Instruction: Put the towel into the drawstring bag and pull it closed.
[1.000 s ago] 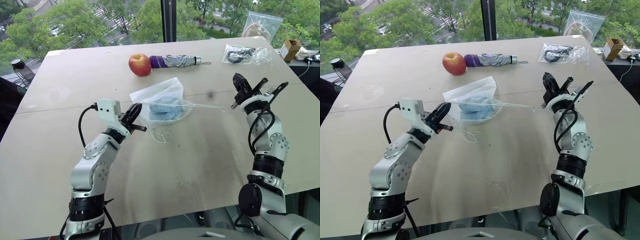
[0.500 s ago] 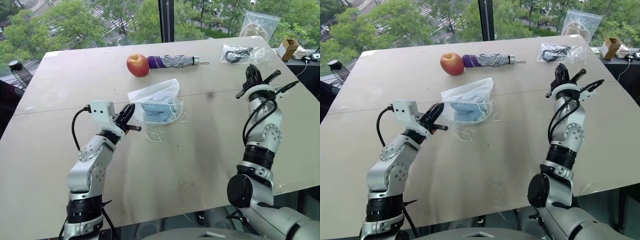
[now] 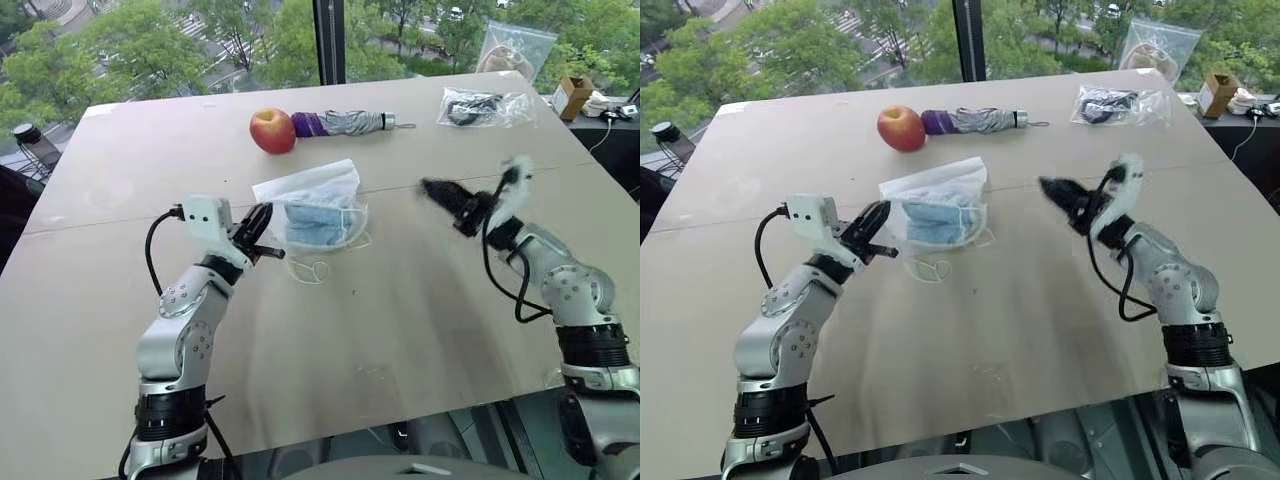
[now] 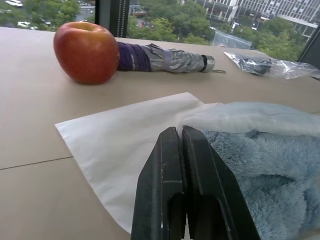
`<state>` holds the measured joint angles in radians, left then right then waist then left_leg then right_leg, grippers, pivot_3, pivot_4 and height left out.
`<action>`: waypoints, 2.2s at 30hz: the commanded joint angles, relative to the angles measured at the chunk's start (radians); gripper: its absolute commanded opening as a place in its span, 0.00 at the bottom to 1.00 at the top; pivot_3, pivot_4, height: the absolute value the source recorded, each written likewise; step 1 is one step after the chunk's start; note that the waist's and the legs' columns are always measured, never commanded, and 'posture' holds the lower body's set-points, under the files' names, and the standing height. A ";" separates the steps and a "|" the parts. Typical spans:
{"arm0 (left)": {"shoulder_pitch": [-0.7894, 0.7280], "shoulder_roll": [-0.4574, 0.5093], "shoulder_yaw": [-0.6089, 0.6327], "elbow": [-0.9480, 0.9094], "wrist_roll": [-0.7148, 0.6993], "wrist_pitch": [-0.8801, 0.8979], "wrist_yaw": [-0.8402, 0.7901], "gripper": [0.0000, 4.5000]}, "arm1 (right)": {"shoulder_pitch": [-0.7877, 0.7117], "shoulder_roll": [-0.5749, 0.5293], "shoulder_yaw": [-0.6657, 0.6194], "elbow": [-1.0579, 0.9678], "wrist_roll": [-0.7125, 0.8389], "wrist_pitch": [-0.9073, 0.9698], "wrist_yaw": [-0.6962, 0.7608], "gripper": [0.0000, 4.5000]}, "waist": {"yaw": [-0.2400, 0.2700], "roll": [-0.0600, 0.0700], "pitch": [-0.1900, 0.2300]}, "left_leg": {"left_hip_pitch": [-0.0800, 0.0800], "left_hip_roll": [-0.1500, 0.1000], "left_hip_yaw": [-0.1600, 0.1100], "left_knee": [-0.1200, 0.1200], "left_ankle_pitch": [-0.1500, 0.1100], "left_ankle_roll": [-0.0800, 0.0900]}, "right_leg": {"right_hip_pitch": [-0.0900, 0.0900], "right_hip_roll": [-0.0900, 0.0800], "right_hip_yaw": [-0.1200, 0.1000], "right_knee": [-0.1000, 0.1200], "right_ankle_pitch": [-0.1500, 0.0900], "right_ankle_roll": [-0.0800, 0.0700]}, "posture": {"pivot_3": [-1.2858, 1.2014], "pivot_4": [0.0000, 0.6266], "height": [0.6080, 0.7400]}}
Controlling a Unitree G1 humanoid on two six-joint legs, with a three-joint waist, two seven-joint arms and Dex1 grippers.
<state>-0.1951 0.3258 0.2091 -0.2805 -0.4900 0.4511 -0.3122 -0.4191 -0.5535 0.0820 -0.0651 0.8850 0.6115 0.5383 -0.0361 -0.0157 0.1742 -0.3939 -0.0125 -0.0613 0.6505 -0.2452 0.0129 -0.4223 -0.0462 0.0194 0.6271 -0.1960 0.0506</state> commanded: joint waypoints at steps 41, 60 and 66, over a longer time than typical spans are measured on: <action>-0.082 0.122 0.194 -0.040 -0.226 0.025 -0.153 0.99 | -0.128 0.463 -0.152 0.102 -0.458 -0.144 -0.242 0.00 | 0.017 -0.001 0.000 | -0.001 -0.001 0.000 0.000 0.000 -0.001 | -0.001 -0.001 0.000 0.000 0.000 0.000 | 0.52 0.24 1.00; 0.177 0.166 -0.138 -0.032 0.088 0.012 -0.142 0.99 | -0.130 0.490 -0.130 0.123 -0.486 -0.147 -0.222 0.00 | 0.018 -0.001 0.001 | 0.002 -0.001 0.001 0.000 0.000 -0.001 | 0.000 0.000 0.001 0.001 -0.001 -0.003 | 0.52 0.24 1.00; 0.170 0.025 -0.135 0.005 0.108 -0.068 -0.093 0.99 | -0.128 0.487 -0.136 0.122 -0.489 -0.156 -0.225 0.00 | 0.019 -0.001 0.001 | 0.001 -0.001 0.002 -0.001 0.000 -0.001 | -0.001 -0.002 0.002 0.000 0.001 -0.001 | 0.52 0.24 1.00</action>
<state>-0.0290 0.3637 0.0562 -0.2622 -0.3834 0.4208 -0.4268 -0.5321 -0.0644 -0.0465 0.0802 0.3960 0.4756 0.3065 -0.0174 -0.0165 0.1748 -0.3929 -0.0134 -0.0595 0.6490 -0.2450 0.0118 -0.4230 -0.0480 0.0212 0.6270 -0.1954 0.0499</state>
